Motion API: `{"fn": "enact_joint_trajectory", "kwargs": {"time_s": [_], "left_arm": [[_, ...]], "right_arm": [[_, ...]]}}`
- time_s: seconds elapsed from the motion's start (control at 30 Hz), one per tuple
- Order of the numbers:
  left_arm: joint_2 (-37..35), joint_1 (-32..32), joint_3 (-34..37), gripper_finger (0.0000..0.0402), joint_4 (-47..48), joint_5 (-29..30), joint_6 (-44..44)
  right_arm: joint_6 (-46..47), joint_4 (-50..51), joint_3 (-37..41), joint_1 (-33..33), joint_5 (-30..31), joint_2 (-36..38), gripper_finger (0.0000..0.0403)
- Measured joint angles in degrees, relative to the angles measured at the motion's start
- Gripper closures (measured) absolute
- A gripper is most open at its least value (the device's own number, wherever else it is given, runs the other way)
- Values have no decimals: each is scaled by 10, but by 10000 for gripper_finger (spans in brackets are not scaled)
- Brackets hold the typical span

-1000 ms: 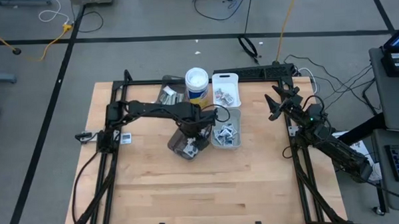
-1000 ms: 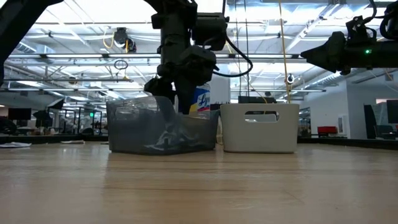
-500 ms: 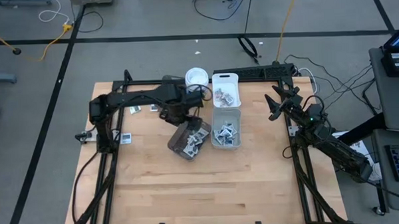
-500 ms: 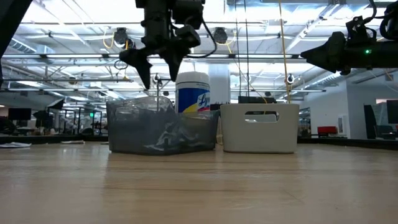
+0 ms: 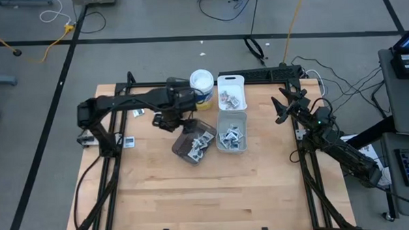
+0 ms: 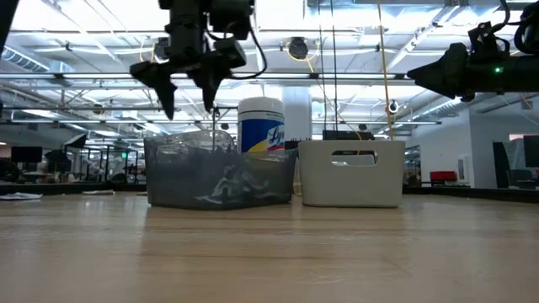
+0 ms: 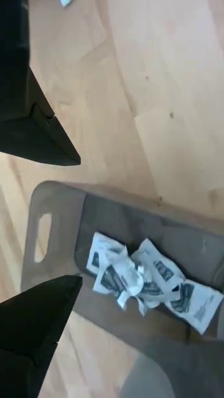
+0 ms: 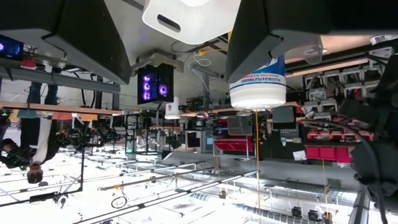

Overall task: Pick & Place First Aid Supplies
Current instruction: Put the bottom towelette pack into the bottom black bin

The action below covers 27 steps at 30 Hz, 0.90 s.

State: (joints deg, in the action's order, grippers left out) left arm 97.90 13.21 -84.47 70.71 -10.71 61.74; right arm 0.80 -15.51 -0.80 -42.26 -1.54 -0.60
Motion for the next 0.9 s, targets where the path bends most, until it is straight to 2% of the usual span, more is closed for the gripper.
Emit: {"fn": "enact_joint_trajectory", "kwargs": {"time_s": [0.3,0.57,0.9], "left_arm": [[-102,21,151,92,-8,4,-8],[-199,60,290,92,-5,34,-57],[-272,119,404,92,-6,34,-138]], "right_arm": [[0,0,0,0,0,0,140],[0,0,0,0,0,0,140],[0,0,0,0,0,0,140]]}}
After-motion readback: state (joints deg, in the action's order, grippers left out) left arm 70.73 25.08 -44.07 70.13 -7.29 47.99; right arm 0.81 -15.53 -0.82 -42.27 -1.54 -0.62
